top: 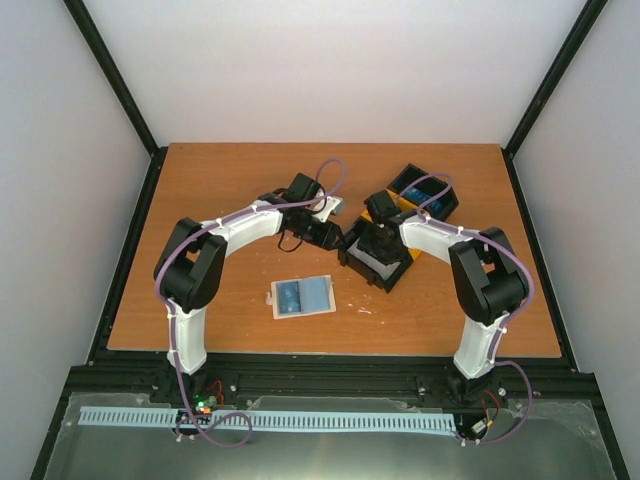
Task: Put the credit cards into the card holder
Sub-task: Pick up the credit card from the storage box.
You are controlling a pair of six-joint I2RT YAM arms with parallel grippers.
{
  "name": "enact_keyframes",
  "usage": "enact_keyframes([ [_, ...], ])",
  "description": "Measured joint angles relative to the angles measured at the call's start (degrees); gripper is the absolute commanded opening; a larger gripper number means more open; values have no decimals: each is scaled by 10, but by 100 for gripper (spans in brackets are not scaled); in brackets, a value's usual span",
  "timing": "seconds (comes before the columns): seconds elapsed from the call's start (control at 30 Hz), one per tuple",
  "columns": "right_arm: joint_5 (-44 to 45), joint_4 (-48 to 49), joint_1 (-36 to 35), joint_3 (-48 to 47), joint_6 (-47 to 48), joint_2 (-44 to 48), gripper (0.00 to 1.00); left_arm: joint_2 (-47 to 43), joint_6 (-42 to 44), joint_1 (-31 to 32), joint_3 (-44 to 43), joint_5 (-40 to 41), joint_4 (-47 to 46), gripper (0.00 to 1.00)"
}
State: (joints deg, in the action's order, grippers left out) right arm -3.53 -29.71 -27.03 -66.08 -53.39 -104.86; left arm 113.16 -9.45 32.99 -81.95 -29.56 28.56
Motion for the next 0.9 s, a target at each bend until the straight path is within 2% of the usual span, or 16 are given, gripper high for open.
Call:
enact_keyframes([
  [0.4,-23,35,-1,-13,4,-25,38,0,2,0,0,0,0,42],
  [0.9,-27,21,-2,-32,10,-5,42,0,4,0,0,0,0,42],
])
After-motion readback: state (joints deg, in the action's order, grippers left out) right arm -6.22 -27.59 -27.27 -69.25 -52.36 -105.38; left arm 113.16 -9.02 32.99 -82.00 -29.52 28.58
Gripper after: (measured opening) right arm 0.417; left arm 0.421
